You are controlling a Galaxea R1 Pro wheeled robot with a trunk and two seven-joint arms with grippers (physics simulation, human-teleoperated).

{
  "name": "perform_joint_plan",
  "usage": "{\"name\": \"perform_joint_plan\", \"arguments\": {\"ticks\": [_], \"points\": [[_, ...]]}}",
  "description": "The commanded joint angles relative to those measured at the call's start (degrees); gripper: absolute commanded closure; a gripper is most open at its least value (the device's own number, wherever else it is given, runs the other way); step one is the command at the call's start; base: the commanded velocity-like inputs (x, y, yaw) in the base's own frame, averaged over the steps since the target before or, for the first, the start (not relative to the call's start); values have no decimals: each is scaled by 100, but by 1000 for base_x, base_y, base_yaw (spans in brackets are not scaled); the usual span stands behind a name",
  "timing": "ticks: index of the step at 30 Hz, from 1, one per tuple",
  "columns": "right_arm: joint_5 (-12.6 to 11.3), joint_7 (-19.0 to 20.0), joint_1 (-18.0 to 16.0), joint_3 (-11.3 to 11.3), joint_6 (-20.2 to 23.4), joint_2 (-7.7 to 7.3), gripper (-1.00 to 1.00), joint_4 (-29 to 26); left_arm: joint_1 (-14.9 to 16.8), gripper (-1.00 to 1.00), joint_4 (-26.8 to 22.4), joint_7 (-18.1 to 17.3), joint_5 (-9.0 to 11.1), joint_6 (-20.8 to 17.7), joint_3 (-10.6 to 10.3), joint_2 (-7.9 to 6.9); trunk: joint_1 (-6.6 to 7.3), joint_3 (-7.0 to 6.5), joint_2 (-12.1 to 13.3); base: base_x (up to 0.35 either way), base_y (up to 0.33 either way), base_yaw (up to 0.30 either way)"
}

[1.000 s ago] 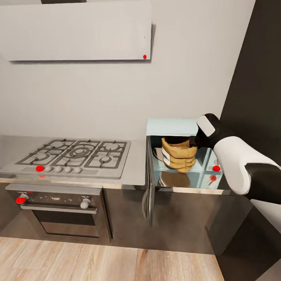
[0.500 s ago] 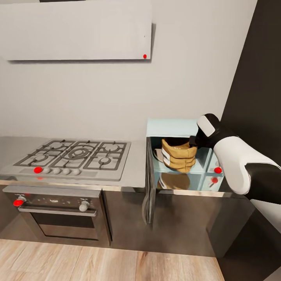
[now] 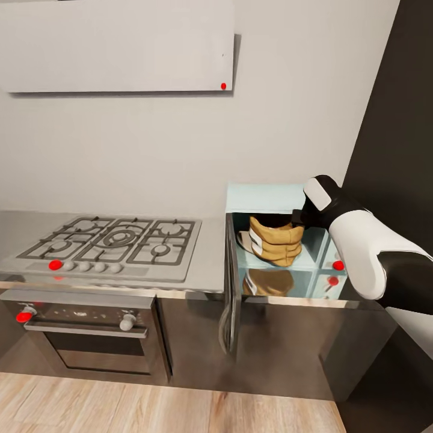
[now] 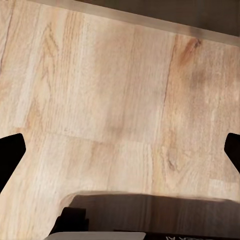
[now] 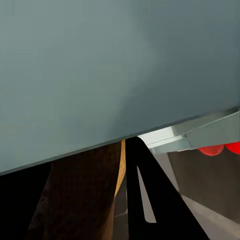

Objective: In the kitchen, take the popcorn bag from the countertop, put it into the microwave, and heat it until the popcorn is cooked so the cooked popcorn ends up inside the bag.

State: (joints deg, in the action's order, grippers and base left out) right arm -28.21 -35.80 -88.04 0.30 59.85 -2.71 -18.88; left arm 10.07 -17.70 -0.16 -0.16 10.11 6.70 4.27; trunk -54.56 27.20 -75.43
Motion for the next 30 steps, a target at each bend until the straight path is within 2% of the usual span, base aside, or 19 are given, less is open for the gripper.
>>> {"name": "perform_joint_plan", "arguments": {"ticks": [1,5,6,20,30], "points": [[-57,-50,-2,5,15,-1,100,-7,4,-100,4,-2,-2,18,25,4,0,6,-3,0,0,0],[-55,-50,-2,5,15,6,100,-9,4,-100,4,-2,-2,18,25,4,0,6,-3,0,0,0],[-54,-50,-2,5,15,7,-100,-5,4,-100,4,-2,-2,16,27,4,0,6,-3,0,0,0],[-59,-50,-1,6,15,10,-100,-2,4,-100,4,-2,9,18,32,-10,0,6,-3,0,0,0],[-61,-50,6,5,15,16,-100,-2,4,-100,4,-2,7,16,33,-22,0,6,-3,-134,0,0]]}}
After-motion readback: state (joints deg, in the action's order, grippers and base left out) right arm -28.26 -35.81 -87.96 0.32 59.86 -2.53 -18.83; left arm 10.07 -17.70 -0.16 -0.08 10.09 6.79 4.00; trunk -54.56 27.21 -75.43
